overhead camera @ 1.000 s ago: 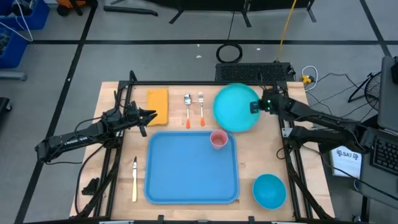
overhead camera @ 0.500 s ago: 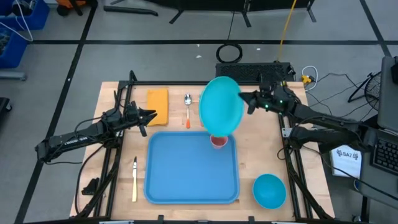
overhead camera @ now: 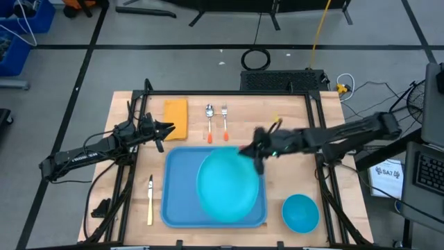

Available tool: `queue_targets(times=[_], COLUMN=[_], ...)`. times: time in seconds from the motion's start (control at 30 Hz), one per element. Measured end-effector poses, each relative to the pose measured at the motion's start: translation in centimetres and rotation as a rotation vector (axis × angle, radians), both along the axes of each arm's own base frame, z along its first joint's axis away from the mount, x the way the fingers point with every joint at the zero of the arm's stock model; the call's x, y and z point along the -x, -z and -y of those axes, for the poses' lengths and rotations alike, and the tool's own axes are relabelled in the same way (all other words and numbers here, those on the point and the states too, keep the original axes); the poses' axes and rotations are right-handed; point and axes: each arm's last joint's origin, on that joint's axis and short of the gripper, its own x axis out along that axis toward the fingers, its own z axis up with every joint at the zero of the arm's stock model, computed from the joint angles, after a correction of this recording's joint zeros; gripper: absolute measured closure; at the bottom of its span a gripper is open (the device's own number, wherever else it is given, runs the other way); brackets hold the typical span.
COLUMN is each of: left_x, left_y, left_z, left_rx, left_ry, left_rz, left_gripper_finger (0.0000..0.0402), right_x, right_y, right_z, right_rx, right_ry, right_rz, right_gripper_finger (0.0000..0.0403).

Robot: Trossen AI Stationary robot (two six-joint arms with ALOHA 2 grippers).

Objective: Set up tray
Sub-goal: Put the green plate on the blue tray

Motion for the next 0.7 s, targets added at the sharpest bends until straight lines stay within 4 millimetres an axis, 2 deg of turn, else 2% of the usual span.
queue_targets(times=[0.13, 0.27, 0.5, 0.7], left_x=[0.0, 0.0, 0.0, 0.0], left_y=[0.0, 0.0, 0.0, 0.0], left_z=[0.0, 0.0, 0.0, 0.0], left_rx=[0.002, 0.004, 0.016, 0.024], left_ry=[0.000, 0.000, 0.006, 0.006], left_rz=[0.001, 0.002, 0.006, 0.009], left_gripper_finger=[0.0314, 0.0314, 0.0314, 0.0314], right_x=[-3.1, -4.7, -5.2, -4.7], right_y=[1.1, 4.0, 7.2, 8.1], right_z=[-2.7, -4.3, -5.1, -5.7], right_rx=[0.022, 0.057, 0.056, 0.070], right_ry=[-0.046, -0.052, 0.044, 0.073], right_rz=[-0.078, -0.192, -0.335, -0.402], right_gripper_finger=[0.0402, 0.0402, 0.0403, 0.0403])
